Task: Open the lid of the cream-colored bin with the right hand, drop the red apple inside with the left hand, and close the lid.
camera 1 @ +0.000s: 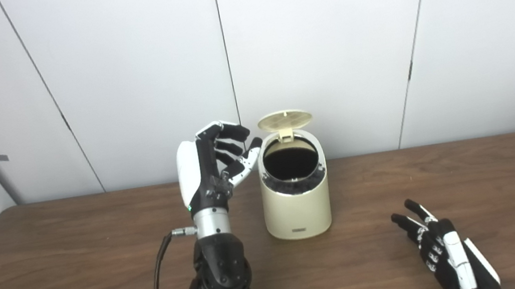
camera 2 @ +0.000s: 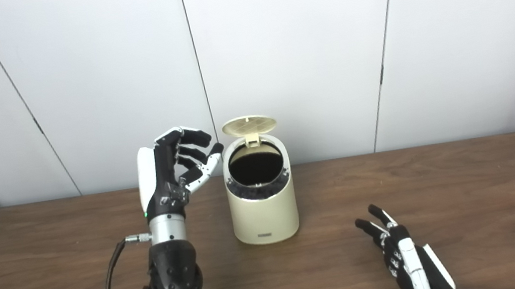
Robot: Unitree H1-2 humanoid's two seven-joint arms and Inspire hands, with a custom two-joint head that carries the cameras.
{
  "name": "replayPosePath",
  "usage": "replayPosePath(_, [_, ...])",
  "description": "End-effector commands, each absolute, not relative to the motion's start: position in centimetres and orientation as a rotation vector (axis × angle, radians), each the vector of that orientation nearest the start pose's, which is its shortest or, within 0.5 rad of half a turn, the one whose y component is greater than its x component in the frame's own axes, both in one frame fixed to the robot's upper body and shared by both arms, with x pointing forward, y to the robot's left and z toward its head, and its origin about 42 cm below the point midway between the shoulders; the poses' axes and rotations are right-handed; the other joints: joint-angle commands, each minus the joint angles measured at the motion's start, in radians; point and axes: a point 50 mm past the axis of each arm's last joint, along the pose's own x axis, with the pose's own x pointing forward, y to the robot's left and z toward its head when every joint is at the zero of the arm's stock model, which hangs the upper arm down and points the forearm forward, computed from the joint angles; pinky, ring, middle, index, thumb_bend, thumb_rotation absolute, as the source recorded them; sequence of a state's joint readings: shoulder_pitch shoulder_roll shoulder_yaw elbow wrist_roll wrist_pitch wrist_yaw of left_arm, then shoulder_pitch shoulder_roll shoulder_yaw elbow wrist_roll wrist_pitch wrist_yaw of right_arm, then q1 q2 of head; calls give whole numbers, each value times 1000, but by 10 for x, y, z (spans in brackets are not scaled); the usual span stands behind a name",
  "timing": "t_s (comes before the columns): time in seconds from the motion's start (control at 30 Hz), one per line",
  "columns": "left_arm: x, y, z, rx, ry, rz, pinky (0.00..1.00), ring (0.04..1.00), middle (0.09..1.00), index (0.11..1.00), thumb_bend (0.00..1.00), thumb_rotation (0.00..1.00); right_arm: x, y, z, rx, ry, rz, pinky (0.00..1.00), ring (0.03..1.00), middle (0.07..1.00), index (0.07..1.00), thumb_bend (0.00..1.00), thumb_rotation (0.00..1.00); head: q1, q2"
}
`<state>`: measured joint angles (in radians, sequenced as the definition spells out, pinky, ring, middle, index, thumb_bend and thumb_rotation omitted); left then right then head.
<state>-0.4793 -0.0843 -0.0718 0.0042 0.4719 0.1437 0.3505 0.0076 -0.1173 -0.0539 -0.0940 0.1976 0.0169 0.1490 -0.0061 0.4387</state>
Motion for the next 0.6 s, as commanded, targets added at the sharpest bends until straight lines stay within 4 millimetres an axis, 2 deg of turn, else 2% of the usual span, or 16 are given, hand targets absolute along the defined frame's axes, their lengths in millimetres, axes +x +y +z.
replayPosePath(0.0, [394, 140, 276, 290, -487, 275, 340, 441, 522, 473, 476, 0, 279, -257, 122, 70, -79, 104, 1000, 936, 865, 929, 586, 998, -1, 0])
replayPosePath(0.03, [390, 144, 274, 280, -465, 273, 335, 440, 522, 481, 476, 0, 280, -257, 123, 72, -81, 101, 1000, 937, 870, 929, 594, 998, -1, 0])
replayPosePath(0.13, [380, 156, 267, 249, -403, 247, 401, 435, 493, 508, 500, 0, 281, -257, 127, 65, -89, 89, 1000, 948, 887, 932, 610, 991, -1, 6])
replayPosePath(0.23, [370, 171, 258, 253, -369, 212, 396, 420, 491, 530, 498, 0, 283, -256, 132, 58, -102, 83, 995, 955, 900, 928, 608, 995, -2, 11])
replayPosePath(0.27, [366, 175, 255, 254, -359, 195, 419, 482, 486, 518, 507, 0, 284, -256, 134, 62, -105, 83, 999, 971, 915, 924, 612, 992, -2, 12])
replayPosePath(0.3, [363, 180, 251, 252, -335, 163, 425, 499, 486, 514, 509, 0, 285, -255, 136, 65, -112, 83, 999, 976, 920, 923, 613, 990, 1, 14])
replayPosePath(0.33, [358, 186, 246, 249, -302, 116, 471, 560, 575, 507, 503, 41, 288, -254, 139, 63, -123, 82, 1000, 986, 933, 925, 607, 987, -1, 17])
replayPosePath(0.37, [354, 191, 242, 235, -272, 71, 572, 649, 690, 671, 505, 364, 290, -254, 142, 56, -134, 80, 1000, 990, 944, 924, 611, 984, -1, 17])
replayPosePath(0.4, [349, 196, 236, 189, -245, 29, 625, 697, 747, 747, 499, 520, 293, -252, 147, 47, -145, 78, 1000, 991, 949, 923, 616, 982, -4, 19])
replayPosePath(0.47, [341, 203, 227, 113, -224, -15, 737, 794, 853, 872, 470, 661, 297, -248, 155, 29, -159, 81, 991, 993, 962, 921, 634, 979, -11, 24])
replayPosePath(0.57, [328, 216, 209, 81, -207, -36, 825, 854, 915, 942, 448, 756, 306, -243, 169, 1, -183, 95, 997, 998, 967, 911, 659, 969, -15, 26])
